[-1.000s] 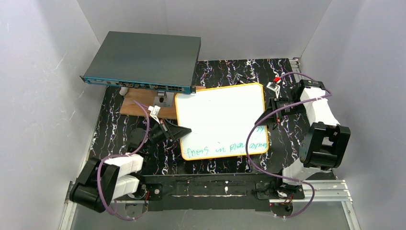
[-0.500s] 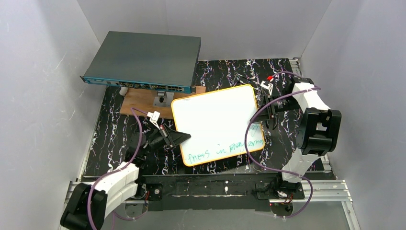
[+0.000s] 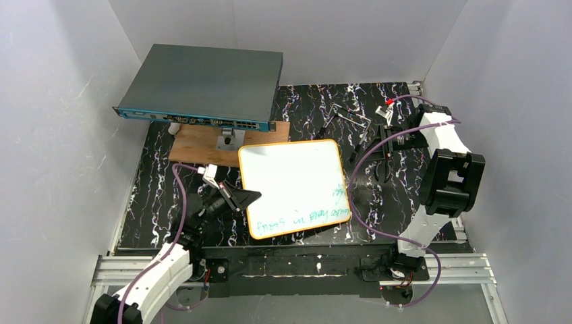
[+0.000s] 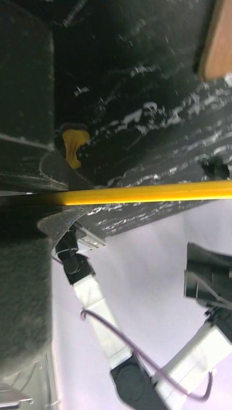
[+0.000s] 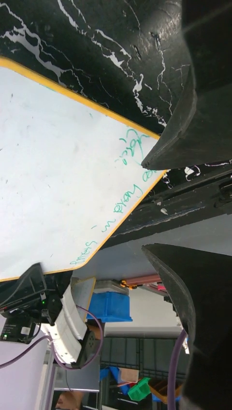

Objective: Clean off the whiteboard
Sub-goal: Pick up the whiteboard eraser from the center of the board.

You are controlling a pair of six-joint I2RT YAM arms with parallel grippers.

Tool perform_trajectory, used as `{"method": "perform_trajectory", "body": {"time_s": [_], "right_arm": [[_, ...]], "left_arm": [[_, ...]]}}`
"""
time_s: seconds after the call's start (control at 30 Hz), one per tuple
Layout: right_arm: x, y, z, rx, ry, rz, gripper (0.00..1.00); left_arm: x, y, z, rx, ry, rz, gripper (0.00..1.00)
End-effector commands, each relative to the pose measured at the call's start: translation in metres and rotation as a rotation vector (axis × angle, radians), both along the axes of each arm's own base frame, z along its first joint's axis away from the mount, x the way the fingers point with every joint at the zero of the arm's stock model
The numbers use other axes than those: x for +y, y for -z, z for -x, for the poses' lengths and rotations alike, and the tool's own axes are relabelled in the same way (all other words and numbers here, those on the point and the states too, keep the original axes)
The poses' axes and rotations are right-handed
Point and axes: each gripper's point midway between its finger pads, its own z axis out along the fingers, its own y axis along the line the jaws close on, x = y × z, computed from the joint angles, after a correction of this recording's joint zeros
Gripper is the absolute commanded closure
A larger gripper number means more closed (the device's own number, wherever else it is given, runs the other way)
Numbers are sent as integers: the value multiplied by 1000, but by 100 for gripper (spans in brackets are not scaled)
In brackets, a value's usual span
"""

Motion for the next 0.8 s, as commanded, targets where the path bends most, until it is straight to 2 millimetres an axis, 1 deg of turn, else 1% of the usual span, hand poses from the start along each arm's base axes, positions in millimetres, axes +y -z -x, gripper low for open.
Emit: {"method": "perform_trajectory", "body": {"time_s": [0.0,0.1,0.17,0.23,0.27,0.33,0.37,0.43,0.5,0.63,0.77], "right_arm": [[-5,5,-17,-20,35,53,36],[-5,5,-14,-40,32,59,36],[-2,-4,-6,-102,9,39,36],[5,-19,12,-202,-61,11,36],[11,-28,28,-240,-110,-9,36],[24,-29,52,-343,-205,-3,36],[29,-25,66,-406,-264,4,34],[45,-11,92,-515,-393,20,31],[59,3,109,-613,-496,37,28],[83,31,128,-726,-656,128,26],[110,46,134,-774,-703,206,26]], "left_arm": [[13,-23,-14,-59,-115,40,100],[16,-29,-19,-52,-149,42,100],[19,-31,-24,-35,-178,46,100],[23,-33,-30,-16,-221,46,100],[26,-32,-34,-5,-245,44,100],[31,-30,-41,22,-296,44,100],[34,-28,-44,36,-319,46,100],[39,-25,-52,59,-366,46,100],[44,-26,-58,66,-407,49,100],[53,-25,-69,81,-482,48,100],[62,-20,-76,89,-543,15,100]]}}
